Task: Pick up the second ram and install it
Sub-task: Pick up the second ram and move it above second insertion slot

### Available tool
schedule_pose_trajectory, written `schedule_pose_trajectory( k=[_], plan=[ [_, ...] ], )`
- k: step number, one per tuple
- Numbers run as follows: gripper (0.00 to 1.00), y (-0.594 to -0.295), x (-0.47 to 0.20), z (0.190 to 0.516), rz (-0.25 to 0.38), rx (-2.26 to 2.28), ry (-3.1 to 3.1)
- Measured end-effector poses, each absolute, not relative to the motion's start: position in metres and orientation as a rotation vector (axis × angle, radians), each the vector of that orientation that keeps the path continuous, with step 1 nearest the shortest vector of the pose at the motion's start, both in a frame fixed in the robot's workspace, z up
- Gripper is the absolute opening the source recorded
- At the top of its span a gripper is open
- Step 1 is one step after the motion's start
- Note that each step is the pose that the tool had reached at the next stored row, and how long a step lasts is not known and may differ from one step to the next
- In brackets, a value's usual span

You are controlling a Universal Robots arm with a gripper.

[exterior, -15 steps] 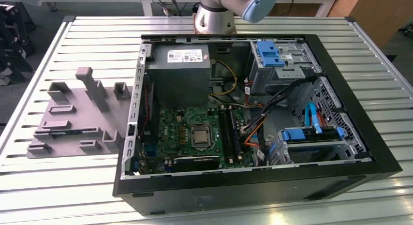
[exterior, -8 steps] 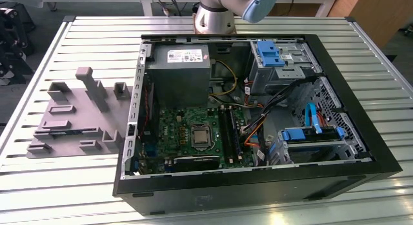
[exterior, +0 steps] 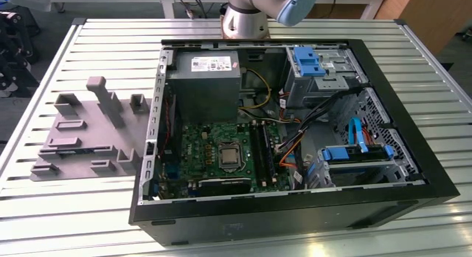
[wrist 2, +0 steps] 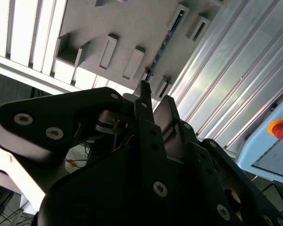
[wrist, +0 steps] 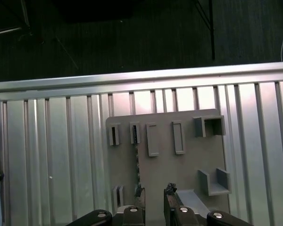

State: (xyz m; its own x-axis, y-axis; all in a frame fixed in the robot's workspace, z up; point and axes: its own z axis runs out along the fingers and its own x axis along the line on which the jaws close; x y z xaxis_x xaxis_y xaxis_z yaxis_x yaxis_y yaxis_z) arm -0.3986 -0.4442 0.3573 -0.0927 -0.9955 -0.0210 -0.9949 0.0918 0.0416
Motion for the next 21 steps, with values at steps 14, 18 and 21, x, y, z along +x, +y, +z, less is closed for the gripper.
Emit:
schedule_pose_trajectory(
  k=[14, 18, 21],
  plan=[
    [0.30, -0.4447, -0.3987, 0.3534, -0.071, 2.108, -2.312],
    [0.30, -0.4450, -0.3987, 0.3520, -0.071, 2.109, -2.311],
    [0.30, -0.4452, -0.3986, 0.3507, -0.071, 2.109, -2.311]
  ],
)
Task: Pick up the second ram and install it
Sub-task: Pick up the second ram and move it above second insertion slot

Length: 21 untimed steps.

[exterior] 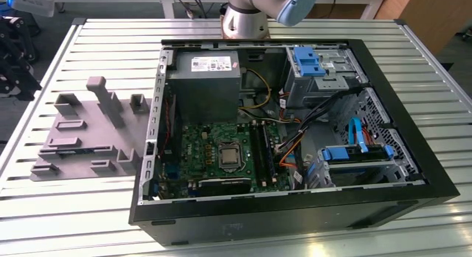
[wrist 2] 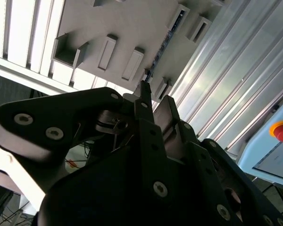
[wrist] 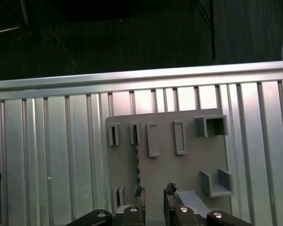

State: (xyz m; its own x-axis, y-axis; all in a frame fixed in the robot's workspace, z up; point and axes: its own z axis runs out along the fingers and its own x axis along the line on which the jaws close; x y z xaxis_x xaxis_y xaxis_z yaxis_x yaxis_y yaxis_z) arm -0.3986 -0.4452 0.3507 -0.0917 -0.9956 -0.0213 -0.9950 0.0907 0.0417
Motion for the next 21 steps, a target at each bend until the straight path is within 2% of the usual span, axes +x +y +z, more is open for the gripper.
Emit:
schedule_pose_trajectory(
  k=[21],
  plan=[
    [0.30, -0.450, -0.399, 0.340, -0.071, 2.110, -2.310]
  ],
)
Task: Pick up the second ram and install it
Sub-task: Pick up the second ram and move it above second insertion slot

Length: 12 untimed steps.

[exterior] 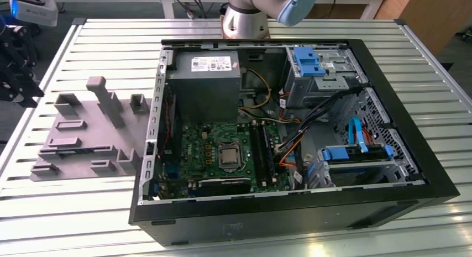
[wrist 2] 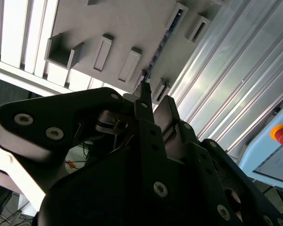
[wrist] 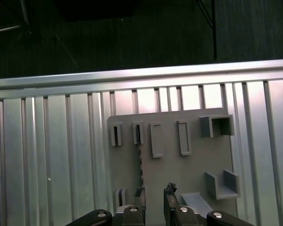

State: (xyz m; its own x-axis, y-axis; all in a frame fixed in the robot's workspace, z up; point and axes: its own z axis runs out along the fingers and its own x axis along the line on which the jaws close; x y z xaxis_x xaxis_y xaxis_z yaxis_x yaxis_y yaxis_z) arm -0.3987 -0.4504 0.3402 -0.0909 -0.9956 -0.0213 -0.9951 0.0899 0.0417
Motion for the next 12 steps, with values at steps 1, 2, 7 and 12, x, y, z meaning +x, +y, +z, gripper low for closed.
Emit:
schedule_pose_trajectory(
  k=[1, 2, 7, 12],
  plan=[
    [0.30, -0.4508, -0.3987, 0.3396, -0.071, 2.110, -2.310],
    [0.30, -0.4512, -0.3987, 0.3390, -0.071, 2.110, -2.310],
    [0.30, -0.4529, -0.3987, 0.3364, -0.071, 2.110, -2.310],
    [0.30, -0.4543, -0.3987, 0.3342, -0.071, 2.110, -2.310]
  ],
)
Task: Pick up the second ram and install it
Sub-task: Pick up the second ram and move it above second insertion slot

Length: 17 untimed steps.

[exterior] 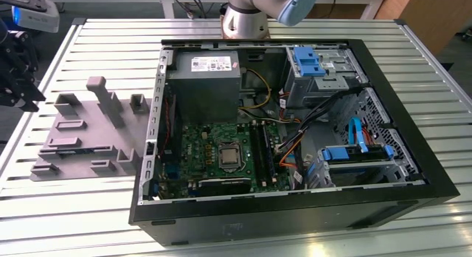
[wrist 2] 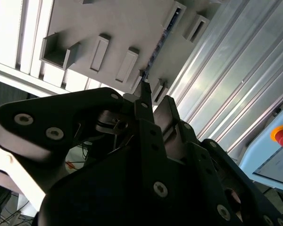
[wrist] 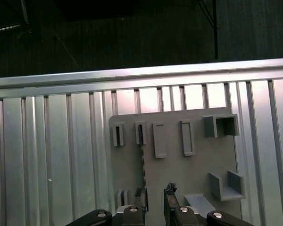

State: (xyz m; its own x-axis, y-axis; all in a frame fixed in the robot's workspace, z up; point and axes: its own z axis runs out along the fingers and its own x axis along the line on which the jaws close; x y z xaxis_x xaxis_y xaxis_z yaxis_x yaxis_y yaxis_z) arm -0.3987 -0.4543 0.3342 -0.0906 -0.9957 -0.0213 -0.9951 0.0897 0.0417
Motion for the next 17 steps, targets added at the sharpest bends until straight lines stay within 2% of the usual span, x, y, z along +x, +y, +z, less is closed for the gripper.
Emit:
schedule_pose_trajectory(
  k=[8, 10, 11, 17],
  plan=[
    [0.30, -0.456, -0.399, 0.331, -0.071, 2.110, -2.310],
    [0.31, -0.457, -0.399, 0.329, -0.071, 2.110, -2.310],
    [0.37, -0.457, -0.399, 0.329, -0.071, 2.110, -2.310],
    [0.37, -0.460, -0.399, 0.321, -0.071, 2.113, -2.307]
  ],
)
